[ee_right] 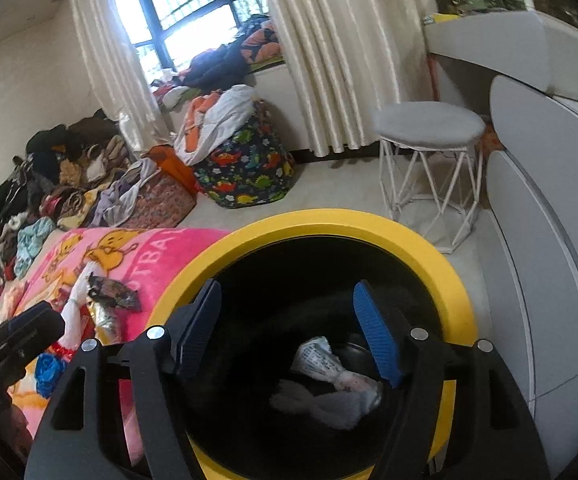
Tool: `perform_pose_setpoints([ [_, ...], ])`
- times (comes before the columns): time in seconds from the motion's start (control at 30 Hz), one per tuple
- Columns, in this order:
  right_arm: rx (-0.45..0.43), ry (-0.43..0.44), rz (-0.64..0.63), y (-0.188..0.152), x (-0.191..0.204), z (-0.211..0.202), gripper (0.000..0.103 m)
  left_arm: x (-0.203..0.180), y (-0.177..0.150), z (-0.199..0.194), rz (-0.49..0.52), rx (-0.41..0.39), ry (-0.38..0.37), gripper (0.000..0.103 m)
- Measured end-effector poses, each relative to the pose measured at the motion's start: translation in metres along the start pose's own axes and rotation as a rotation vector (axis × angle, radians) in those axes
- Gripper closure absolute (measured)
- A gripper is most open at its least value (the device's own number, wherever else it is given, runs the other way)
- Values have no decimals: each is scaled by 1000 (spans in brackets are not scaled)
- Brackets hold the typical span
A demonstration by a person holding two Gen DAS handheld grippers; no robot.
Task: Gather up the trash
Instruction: 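Carry the white bag over the yellow bin and open the right gripper, then move the right gripper back to the pile and close on the white mesh sleeve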
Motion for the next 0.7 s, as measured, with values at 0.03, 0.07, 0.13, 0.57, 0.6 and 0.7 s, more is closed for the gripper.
perform_pose_setpoints([
  [0.03, -1, 8, -10, 0, 5, -1, 36, 3, 1, -3, -4, -7, 10, 16],
  [0.07, -3, 19, -20, 1, 11, -1, 35, 8, 2, -6, -7, -12, 18, 16],
  [0.13, -6, 35, -35, 2, 21, -3, 34, 19, 3, -13, -14, -25, 40, 15],
  [0.57, 6, 174, -141, -2, 98, -6, 33, 77, 16, -47, -74, -92, 159, 14],
  [0.6, 9, 185, -149, -3, 104, -6, 33, 82, 17, -50, -81, -96, 169, 14],
  [0.7, 17, 222, -179, -6, 124, -6, 33, 97, 17, -57, -99, -105, 196, 14],
])
Point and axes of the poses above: each gripper's, at about its wrist camera, not at the fingertips, and z roughly the way its jaws point, x to its left, y to its top, the point moved 10 cm from there along z, roughly the way its jaws point, and after that the axes turned 11 degrees about -x, right-handed, at the moved point
